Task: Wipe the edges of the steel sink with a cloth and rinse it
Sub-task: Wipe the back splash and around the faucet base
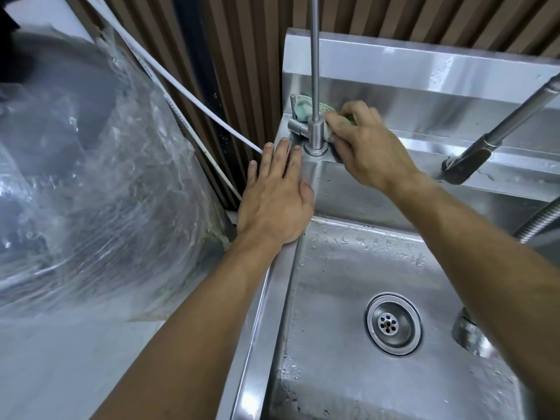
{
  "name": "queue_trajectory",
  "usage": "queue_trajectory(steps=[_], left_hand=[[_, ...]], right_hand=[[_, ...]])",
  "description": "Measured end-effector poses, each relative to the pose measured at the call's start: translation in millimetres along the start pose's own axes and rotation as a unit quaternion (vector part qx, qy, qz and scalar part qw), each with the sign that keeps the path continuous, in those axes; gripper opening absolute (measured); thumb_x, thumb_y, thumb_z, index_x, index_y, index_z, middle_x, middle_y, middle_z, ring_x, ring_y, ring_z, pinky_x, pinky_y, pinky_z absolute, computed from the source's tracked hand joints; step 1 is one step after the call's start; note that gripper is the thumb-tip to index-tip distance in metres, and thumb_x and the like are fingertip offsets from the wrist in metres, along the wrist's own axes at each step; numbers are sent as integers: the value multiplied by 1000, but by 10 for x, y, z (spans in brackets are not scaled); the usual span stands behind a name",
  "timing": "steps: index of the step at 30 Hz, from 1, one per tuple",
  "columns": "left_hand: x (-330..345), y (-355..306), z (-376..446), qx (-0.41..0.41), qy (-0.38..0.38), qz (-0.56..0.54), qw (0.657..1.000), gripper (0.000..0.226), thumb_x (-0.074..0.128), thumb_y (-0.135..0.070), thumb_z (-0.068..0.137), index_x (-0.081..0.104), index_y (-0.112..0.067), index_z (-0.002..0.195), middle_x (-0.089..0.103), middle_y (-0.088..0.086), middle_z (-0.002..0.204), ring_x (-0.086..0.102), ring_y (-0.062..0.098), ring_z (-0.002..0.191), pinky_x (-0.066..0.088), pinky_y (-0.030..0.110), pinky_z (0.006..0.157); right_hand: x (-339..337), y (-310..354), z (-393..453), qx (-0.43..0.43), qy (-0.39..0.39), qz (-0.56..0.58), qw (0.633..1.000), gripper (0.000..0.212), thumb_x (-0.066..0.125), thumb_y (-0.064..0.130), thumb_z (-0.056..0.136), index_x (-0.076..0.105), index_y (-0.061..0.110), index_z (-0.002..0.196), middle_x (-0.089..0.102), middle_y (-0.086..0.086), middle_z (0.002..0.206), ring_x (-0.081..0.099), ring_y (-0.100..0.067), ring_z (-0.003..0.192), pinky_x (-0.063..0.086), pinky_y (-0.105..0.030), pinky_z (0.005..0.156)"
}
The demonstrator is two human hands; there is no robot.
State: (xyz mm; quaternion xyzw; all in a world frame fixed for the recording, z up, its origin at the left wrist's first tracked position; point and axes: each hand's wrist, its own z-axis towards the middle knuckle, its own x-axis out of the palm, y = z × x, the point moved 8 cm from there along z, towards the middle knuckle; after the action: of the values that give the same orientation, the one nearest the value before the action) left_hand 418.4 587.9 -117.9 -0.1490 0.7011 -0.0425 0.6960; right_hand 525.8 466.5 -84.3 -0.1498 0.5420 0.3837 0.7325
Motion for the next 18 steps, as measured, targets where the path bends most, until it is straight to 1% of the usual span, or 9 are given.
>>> queue_trajectory(steps=[2, 4, 7, 9, 11, 12, 13, 15, 18], left_hand=[[-12, -5, -4, 1, 1, -12, 1000, 64, 25, -36, 107, 7, -19, 166, -4, -1, 174, -7, 20, 160, 2, 45, 130], [-34, 3, -22, -7, -6, -34, 999, 67, 30, -34, 106, 6, -17, 166, -2, 2, 174, -5, 21, 160, 2, 42, 130], [-92, 49, -30, -33, -30, -82, 996, 71, 37, -28, 104, 6, -9, 165, 0, 6, 174, -2, 23, 160, 0, 36, 129], [-124, 67, -27, -41, -42, -112, 992, 69, 38, -23, 104, 8, -8, 165, 3, 7, 173, 0, 22, 160, 1, 34, 130], [-147, 65, -23, -38, -47, -140, 988, 64, 37, -19, 105, 14, -9, 165, 10, 5, 173, 6, 20, 160, 5, 34, 130], [-157, 76, -15, -40, -51, -156, 986, 62, 37, -18, 106, 18, -11, 165, 14, 3, 172, 11, 17, 159, 7, 31, 130], [-165, 99, -13, -47, -53, -168, 983, 60, 37, -18, 107, 21, -13, 164, 17, 0, 172, 15, 15, 158, 8, 27, 129], [-155, 138, -12, -61, -50, -173, 982, 58, 36, -20, 107, 24, -17, 164, 16, -6, 172, 21, 13, 155, 13, 21, 123], [-114, 94, -26, -55, -40, -122, 990, 59, 34, -24, 108, 21, -16, 164, 10, -7, 173, 24, 17, 155, 22, 29, 123]], right_hand=[[4, -30, -124, -4, 18, -28, 999, 50, 46, 21, 104, 44, 23, 153, 46, -21, 124, 46, -34, 93, 45, -43, 80], [26, -7, -76, -10, 50, -37, 998, 56, 42, 21, 96, 45, 24, 152, 43, -20, 113, 48, -37, 89, 48, -48, 81], [73, 40, 203, 32, 114, -22, 993, 38, 43, 16, 95, 58, 17, 129, 31, -12, 104, 49, -37, 85, 47, -47, 73], [88, 65, 276, 27, 148, 14, 989, 32, 46, 11, 96, 62, 19, 123, 32, -12, 106, 49, -34, 87, 49, -47, 77], [27, -45, 214, 25, 139, 80, 987, 39, 53, 12, 99, 63, 26, 134, 40, -13, 111, 51, -30, 97, 48, -38, 88], [-31, -155, 140, 45, 115, 95, 988, 43, 58, 16, 99, 60, 28, 141, 45, -11, 115, 52, -26, 101, 45, -32, 90], [-91, -242, 54, 68, 84, 89, 990, 48, 61, 20, 99, 57, 28, 145, 49, -10, 118, 53, -26, 105, 45, -30, 91], [-80, -195, -56, 60, 56, 56, 995, 52, 59, 24, 97, 53, 26, 149, 49, -14, 115, 54, -33, 97, 51, -40, 88], [111, -4, 58, 28, 105, 19, 994, 50, 46, 19, 94, 56, 21, 143, 40, -20, 107, 49, -34, 76, 52, -48, 75]])
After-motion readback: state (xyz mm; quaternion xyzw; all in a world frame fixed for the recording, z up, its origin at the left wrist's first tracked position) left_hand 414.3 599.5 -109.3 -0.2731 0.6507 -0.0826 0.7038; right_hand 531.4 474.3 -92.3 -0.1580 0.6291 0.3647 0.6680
